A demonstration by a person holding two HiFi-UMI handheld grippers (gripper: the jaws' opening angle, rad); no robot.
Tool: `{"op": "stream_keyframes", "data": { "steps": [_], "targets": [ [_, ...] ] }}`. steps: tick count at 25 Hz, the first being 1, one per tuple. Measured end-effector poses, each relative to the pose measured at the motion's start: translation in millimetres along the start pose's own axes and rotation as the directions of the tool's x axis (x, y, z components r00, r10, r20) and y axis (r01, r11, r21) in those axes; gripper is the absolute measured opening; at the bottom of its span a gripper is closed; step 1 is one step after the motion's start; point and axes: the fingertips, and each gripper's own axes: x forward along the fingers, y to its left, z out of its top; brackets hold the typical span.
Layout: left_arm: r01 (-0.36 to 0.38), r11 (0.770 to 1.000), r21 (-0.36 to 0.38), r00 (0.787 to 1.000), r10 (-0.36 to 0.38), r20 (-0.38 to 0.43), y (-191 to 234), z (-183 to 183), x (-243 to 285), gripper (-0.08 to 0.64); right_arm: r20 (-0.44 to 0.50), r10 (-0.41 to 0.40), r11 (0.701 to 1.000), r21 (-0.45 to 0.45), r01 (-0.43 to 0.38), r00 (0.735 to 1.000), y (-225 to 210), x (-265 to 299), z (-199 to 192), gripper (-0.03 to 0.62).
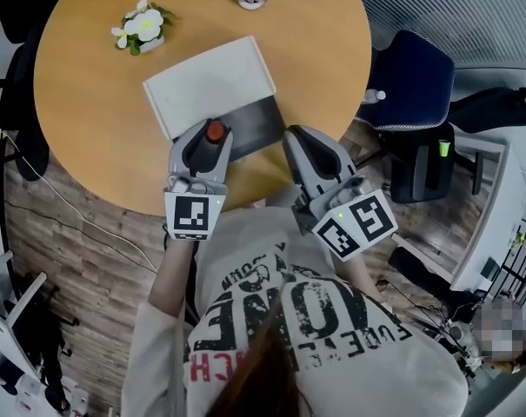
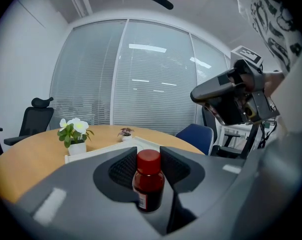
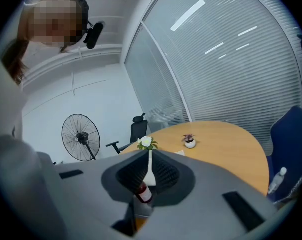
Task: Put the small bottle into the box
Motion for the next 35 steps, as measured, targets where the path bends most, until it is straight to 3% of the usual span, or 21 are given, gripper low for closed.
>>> {"op": "stream_keyframes", "data": {
  "steps": [16, 26, 35],
  "targets": [
    [0.028, 0.999, 0.015, 0.997, -0.027, -0.077, -7.6, -24.8, 14.0, 0.149, -0.008, -0.022, 1.000, 0.014, 0.022, 1.000, -7.9, -0.2, -3.2, 0.025],
    [0.052, 0.996, 0.068, 0.992, -0.044, -0.122, -16.2, -32.3, 16.5, 0.149, -0.010, -0.029, 0.999, 0.018, 0.030, 1.000, -4.6, -2.1, -5.0, 0.025],
    [0.038, 0.997, 0.065, 0.979, -0.024, -0.205, -18.1, -45.5, 5.8, 0.149, -0.016, -0.035, 0.999, 0.006, 0.035, 0.999, -0.3, -4.3, -6.9, 0.025]
  ]
}}
